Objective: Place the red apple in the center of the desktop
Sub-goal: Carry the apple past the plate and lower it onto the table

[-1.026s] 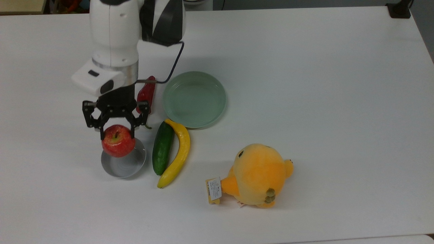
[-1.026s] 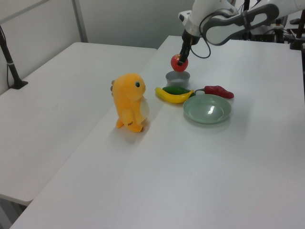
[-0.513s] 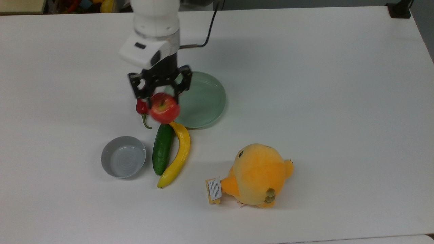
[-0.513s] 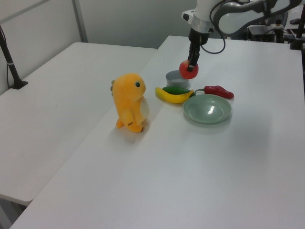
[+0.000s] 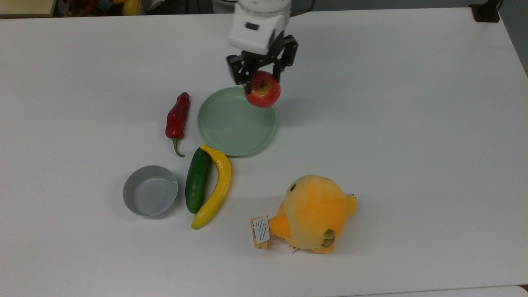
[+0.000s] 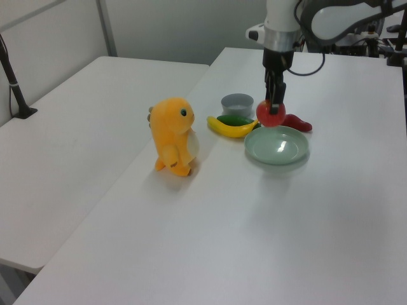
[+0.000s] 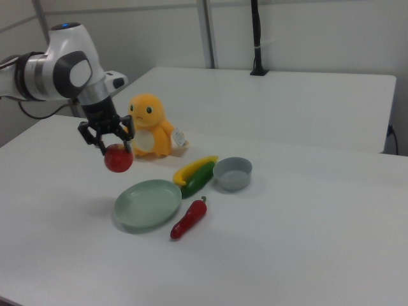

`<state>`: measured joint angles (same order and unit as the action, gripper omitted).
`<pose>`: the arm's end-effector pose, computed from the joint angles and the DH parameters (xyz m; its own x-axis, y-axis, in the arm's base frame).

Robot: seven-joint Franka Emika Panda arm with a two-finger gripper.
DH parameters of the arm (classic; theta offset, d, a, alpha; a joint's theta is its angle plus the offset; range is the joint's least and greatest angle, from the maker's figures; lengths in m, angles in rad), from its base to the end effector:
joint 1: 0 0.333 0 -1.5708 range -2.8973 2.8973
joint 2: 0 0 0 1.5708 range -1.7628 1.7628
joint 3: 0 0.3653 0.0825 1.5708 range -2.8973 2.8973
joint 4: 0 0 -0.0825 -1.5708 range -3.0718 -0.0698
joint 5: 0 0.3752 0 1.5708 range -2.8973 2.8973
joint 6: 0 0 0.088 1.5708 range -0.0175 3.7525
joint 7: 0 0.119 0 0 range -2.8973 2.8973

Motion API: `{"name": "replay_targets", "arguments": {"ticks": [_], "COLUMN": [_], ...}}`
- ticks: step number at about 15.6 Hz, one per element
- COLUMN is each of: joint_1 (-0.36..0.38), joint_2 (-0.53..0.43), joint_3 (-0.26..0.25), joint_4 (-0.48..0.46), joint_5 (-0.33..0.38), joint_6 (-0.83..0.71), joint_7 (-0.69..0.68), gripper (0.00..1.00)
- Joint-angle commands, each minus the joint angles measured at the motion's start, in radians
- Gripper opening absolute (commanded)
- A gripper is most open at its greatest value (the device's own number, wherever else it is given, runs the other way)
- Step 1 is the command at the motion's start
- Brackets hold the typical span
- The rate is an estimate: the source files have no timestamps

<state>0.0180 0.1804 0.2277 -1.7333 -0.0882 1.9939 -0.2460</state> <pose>0.6094 0.1361 0.5202 0.8649 0.4968 0.0716 0.4933 -0.8676 0.0620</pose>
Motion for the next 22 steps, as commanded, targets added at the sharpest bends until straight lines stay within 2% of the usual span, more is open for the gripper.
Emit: {"name": "replay_targets", "arguments": {"ticks": [1, 3, 6, 8, 11, 13, 16, 17, 18, 19, 22], "joint_1": [0.062, 0.083, 0.099, 0.091, 0.088, 0.085, 0.082, 0.082, 0.082, 0.08, 0.056], "joint_2": [-0.01, 0.001, 0.092, 0.117, 0.146, 0.181, 0.22, 0.218, 0.218, 0.218, 0.217], "joint_3": [-0.005, -0.001, 0.039, 0.064, 0.07, 0.07, 0.07, 0.071, 0.071, 0.073, 0.099], "joint_4": [-0.038, -0.038, -0.031, -0.026, -0.022, 0.018, 0.024, 0.023, 0.023, 0.023, 0.024], "joint_5": [0.016, 0.016, 0.01, -0.004, -0.005, -0.008, -0.086, -0.094, -0.094, -0.094, -0.094], "joint_6": [-0.021, -0.02, -0.006, -0.004, 0.04, 0.051, 0.094, 0.103, 0.103, 0.102, 0.094], "joint_7": [0.017, 0.03, 0.04, 0.048, 0.05, 0.068, 0.137, 0.157, 0.163, 0.165, 0.16], "gripper": [0.25, 0.25, 0.26, 0.26, 0.26, 0.26, 0.28, 0.35, 0.57, 1.0, 1.0]}}
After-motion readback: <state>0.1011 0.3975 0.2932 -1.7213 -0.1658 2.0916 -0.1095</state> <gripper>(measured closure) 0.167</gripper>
